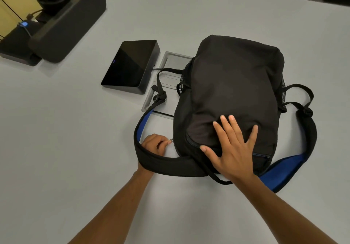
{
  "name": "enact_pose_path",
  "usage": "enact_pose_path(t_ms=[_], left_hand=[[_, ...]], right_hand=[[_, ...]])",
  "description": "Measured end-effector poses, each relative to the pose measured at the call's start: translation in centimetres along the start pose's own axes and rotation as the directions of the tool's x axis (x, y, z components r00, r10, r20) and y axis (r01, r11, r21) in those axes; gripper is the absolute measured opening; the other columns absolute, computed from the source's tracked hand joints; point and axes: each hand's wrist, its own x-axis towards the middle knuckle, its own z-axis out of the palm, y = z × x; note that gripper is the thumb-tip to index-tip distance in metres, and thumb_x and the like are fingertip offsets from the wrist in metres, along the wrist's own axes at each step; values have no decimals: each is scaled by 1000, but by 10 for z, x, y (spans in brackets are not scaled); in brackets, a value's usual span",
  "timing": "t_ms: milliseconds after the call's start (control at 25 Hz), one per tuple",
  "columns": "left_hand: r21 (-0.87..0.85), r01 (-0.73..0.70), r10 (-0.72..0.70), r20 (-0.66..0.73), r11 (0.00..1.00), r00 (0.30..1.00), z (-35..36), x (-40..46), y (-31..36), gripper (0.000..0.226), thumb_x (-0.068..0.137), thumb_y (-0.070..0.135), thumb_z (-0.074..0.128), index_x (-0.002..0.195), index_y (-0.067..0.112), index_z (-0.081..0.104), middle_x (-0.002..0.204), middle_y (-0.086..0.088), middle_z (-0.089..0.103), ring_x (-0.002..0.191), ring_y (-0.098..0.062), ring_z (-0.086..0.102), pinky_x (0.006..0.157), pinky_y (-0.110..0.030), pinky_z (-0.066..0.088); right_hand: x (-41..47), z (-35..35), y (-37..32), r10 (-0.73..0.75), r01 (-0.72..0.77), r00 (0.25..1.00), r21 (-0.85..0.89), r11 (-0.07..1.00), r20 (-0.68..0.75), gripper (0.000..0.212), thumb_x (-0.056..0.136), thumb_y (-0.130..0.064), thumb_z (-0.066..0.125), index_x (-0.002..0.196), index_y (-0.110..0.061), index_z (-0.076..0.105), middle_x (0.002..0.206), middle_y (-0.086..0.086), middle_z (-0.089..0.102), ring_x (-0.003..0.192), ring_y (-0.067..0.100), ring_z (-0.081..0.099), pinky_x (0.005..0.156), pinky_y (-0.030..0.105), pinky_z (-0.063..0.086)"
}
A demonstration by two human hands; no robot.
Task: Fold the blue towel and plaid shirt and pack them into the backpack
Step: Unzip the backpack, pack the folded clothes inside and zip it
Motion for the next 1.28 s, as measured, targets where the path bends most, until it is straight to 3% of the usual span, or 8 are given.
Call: enact_pose_path(t_ms=[120, 280, 360, 600, 840, 1000, 1160, 1280], left_hand=[[53, -109, 111, -39, 993, 993, -8, 5, 15, 21, 88, 20, 59, 80, 8, 74, 82, 7, 64, 82, -1, 53, 86, -4, 39], [113, -308, 308, 21, 945, 951, -8, 12, 9, 58, 102, 42, 39, 82, -1, 73, 77, -12, 72, 69, -22, 68, 73, -29, 54], [107, -256, 257, 10, 961, 966, -10, 22, 11, 58, 101, 44, 39, 82, 0, 73, 77, -12, 72, 68, -25, 68, 72, -30, 53], [69, -184, 182, 43, 980, 982, -9, 57, 12, 11, 87, 11, 64, 82, 6, 72, 79, -4, 71, 77, -16, 64, 79, -29, 52], [47, -139, 135, 82, 989, 987, -1, 97, 12, 7, 88, 8, 68, 83, 8, 72, 80, -4, 68, 77, -10, 61, 84, -10, 45], [-45, -50, 57, 172, 998, 983, 4, 124, 25, 8, 93, 4, 62, 87, 4, 68, 85, -8, 66, 76, 5, 58, 82, -1, 40], [-46, 137, -124, 208, 989, 970, 19, 139, 24, 14, 102, 8, 46, 105, 15, 57, 84, 27, 60, 84, 24, 54, 84, -1, 36], [57, 174, -179, 100, 983, 979, 28, 160, 22, 13, 101, 14, 53, 108, 7, 62, 90, 3, 66, 82, -2, 62, 77, -12, 44]], right_hand=[[44, 4, -36, -19, 20, 999, -18, 1000, 41, 77, 92, -73, 31, 149, -22, 39, 162, 3, 24, 151, 23, 13, 113, 70, 0], [63, 24, -48, -25, 98, 946, -214, 972, 323, 84, 83, -77, 33, 153, -31, 30, 164, 2, 18, 152, 28, -2, 105, 78, -5], [59, 28, -46, -31, 134, 928, -256, 957, 371, 81, 80, -73, 35, 151, -35, 32, 164, 2, 18, 152, 29, -4, 103, 79, -7], [54, 29, -47, -64, 183, 912, -263, 947, 405, 79, 78, -68, 40, 151, -37, 32, 164, 4, 16, 151, 31, -6, 102, 81, -7], [53, 31, -47, -74, 183, 912, -239, 954, 404, 80, 77, -67, 45, 149, -32, 38, 162, 5, 23, 152, 31, 1, 102, 81, -3], [51, 32, -47, -78, 174, 917, -216, 961, 391, 79, 77, -64, 47, 148, -30, 41, 161, 6, 26, 152, 31, 3, 103, 81, -1], [49, 34, -46, -82, 173, 918, -204, 964, 388, 78, 78, -63, 46, 149, -29, 40, 161, 6, 26, 152, 32, 2, 103, 81, -2], [48, 35, -46, -88, 175, 918, -197, 965, 386, 79, 79, -62, 46, 149, -28, 39, 161, 6, 26, 152, 32, 2, 103, 81, -1]])
